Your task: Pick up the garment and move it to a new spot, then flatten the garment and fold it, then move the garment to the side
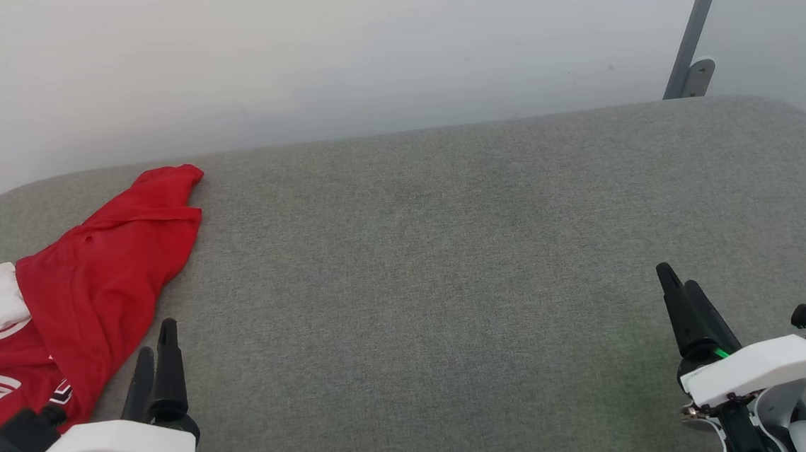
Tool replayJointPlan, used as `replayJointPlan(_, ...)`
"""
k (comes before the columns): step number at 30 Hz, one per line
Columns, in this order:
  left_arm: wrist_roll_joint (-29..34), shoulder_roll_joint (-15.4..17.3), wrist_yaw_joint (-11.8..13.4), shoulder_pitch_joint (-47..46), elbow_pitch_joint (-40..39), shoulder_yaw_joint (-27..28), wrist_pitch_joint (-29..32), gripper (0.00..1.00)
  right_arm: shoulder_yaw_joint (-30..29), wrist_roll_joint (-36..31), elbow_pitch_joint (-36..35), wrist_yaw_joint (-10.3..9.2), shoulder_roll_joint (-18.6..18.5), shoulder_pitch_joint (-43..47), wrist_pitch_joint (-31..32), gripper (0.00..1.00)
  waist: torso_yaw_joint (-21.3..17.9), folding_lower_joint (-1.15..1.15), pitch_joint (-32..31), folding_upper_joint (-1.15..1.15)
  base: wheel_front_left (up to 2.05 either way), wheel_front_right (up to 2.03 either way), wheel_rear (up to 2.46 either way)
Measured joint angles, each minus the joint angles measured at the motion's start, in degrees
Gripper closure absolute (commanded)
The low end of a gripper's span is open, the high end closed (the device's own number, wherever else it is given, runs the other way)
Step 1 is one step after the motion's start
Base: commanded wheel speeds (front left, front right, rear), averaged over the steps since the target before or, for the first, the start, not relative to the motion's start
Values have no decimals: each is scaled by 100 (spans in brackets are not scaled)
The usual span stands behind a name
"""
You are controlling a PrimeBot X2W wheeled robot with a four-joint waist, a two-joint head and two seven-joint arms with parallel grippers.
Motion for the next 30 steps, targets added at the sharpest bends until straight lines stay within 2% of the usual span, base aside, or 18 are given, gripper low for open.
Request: replayJointPlan(30, 2252, -44, -360, 202, -181, 211, -495, 0, -10, -1931, -194, 1, 29, 9, -349, 0, -10, 0, -29, 0, 0, 0, 0)
